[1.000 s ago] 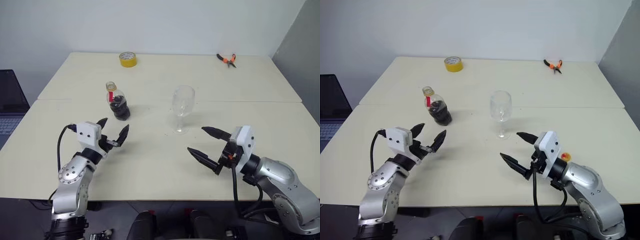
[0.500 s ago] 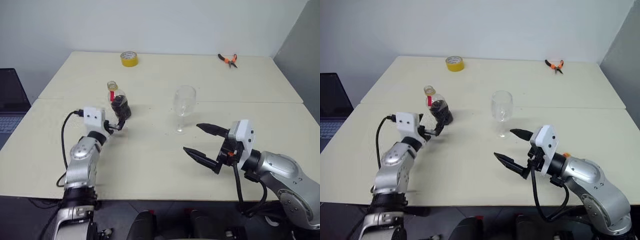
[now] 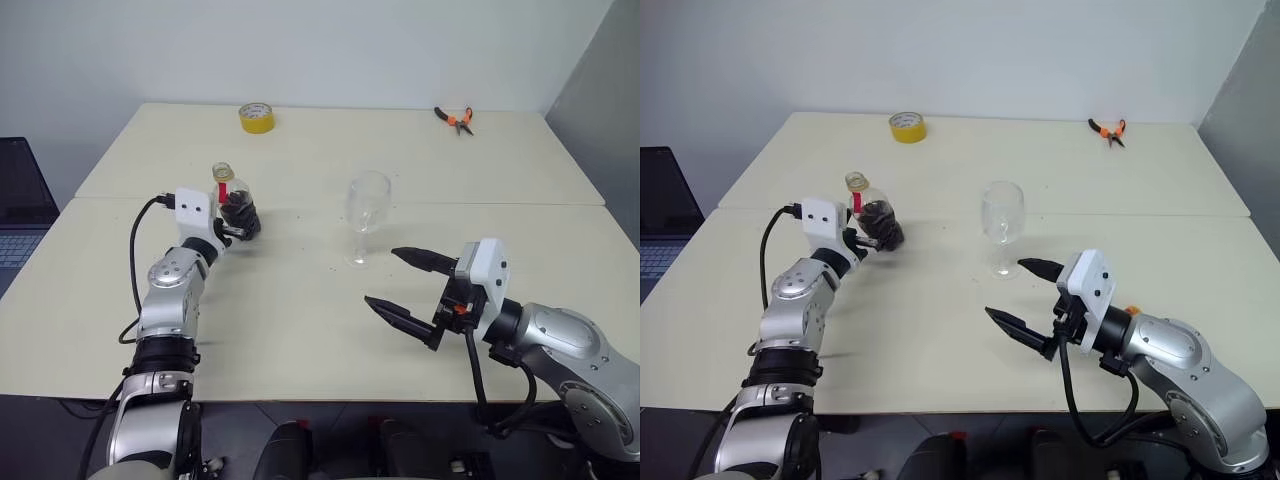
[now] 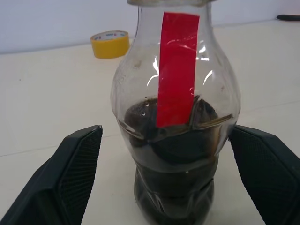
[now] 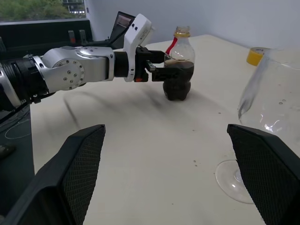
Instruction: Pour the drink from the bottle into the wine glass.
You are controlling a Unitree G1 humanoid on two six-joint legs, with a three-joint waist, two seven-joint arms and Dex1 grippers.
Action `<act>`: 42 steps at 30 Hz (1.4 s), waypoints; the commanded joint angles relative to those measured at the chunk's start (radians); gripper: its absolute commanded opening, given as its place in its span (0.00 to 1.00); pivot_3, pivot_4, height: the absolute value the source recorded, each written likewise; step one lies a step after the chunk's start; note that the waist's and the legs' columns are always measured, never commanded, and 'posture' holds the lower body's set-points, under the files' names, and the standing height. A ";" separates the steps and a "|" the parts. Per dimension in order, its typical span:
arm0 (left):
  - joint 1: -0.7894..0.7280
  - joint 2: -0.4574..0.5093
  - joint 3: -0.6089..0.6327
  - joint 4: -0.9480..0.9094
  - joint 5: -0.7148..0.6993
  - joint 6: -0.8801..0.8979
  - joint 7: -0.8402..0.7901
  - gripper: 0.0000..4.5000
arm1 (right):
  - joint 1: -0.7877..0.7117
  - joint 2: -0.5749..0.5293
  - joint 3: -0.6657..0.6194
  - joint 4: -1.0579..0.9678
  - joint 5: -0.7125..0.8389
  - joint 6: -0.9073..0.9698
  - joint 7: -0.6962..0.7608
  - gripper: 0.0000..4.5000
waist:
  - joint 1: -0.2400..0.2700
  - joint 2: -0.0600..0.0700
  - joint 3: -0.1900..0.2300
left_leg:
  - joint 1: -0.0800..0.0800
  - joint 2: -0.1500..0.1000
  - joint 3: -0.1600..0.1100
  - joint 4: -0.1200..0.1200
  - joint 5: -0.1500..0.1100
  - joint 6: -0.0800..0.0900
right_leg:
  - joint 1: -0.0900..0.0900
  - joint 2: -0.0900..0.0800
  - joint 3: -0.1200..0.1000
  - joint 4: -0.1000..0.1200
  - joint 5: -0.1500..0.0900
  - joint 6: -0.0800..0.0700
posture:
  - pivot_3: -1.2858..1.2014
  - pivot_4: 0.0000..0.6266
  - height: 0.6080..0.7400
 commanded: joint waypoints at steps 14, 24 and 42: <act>-0.115 0.041 -0.002 0.100 -0.003 -0.074 -0.058 0.29 | 0.035 -0.019 -0.040 -0.072 0.027 -0.013 -0.032 1.00 | 0.000 0.000 0.000 | 0.000 0.000 0.000 0.000 0.000 0.000 | 0.000 0.000 0.000 0.000 0.000 0.000 | 0.52 0.24 1.00; -0.214 0.045 -0.089 0.069 0.042 -0.072 -0.126 0.17 | 0.052 0.015 -0.104 -0.089 -0.024 -0.061 -0.140 1.00 | 0.001 -0.002 0.001 | -0.001 0.000 0.000 0.000 0.000 0.000 | 0.000 0.000 0.000 0.000 0.000 0.000 | 0.52 0.24 1.00; -0.467 0.035 -0.305 0.326 0.250 -0.438 -0.231 0.16 | 0.002 0.148 -0.023 0.004 -0.150 -0.158 -0.239 1.00 | 0.016 -0.004 0.002 | -0.006 -0.001 0.001 0.002 0.000 0.000 | -0.005 0.001 0.001 0.000 0.000 0.000 | 0.52 0.24 1.00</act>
